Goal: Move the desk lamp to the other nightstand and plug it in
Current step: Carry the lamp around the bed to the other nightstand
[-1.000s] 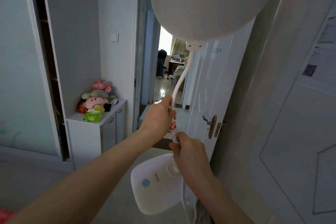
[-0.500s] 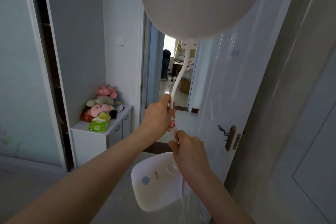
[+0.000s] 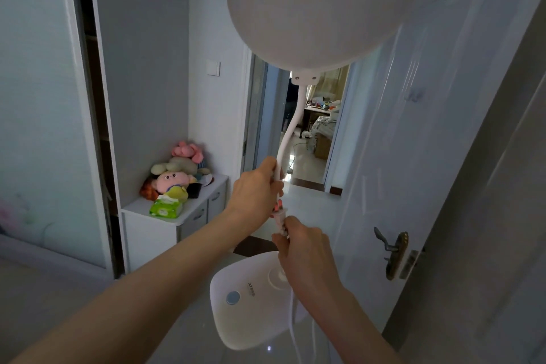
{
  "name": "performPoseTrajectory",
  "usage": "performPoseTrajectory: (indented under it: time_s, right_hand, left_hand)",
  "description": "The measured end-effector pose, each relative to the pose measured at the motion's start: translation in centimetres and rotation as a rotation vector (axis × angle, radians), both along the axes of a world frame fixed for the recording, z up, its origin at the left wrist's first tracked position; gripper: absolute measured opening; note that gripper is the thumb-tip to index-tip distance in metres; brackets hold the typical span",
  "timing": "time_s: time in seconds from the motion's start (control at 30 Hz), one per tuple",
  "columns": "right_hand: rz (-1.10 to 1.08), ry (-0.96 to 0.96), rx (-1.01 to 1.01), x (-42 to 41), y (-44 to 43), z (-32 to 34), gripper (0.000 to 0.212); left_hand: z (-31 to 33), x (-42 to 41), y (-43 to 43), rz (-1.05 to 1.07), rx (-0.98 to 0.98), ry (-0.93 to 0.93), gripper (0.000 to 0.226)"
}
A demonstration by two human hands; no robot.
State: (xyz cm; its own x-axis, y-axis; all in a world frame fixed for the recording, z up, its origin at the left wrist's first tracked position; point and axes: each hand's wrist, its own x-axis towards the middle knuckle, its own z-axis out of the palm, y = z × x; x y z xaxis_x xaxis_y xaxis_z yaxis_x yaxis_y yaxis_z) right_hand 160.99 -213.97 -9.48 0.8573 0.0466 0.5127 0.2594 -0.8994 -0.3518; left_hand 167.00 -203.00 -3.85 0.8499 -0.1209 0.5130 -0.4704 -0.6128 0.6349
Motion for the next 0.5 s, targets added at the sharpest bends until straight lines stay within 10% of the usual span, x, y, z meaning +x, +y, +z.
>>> performPoseTrajectory:
  time_s: [0.5]
  right_hand:
    - [0.114,0.029,-0.042,9.4,-3.6,0.6,0.025]
  left_hand:
    - [0.0,8.2,-2.9,0.137,0.004,0.028,0.011]
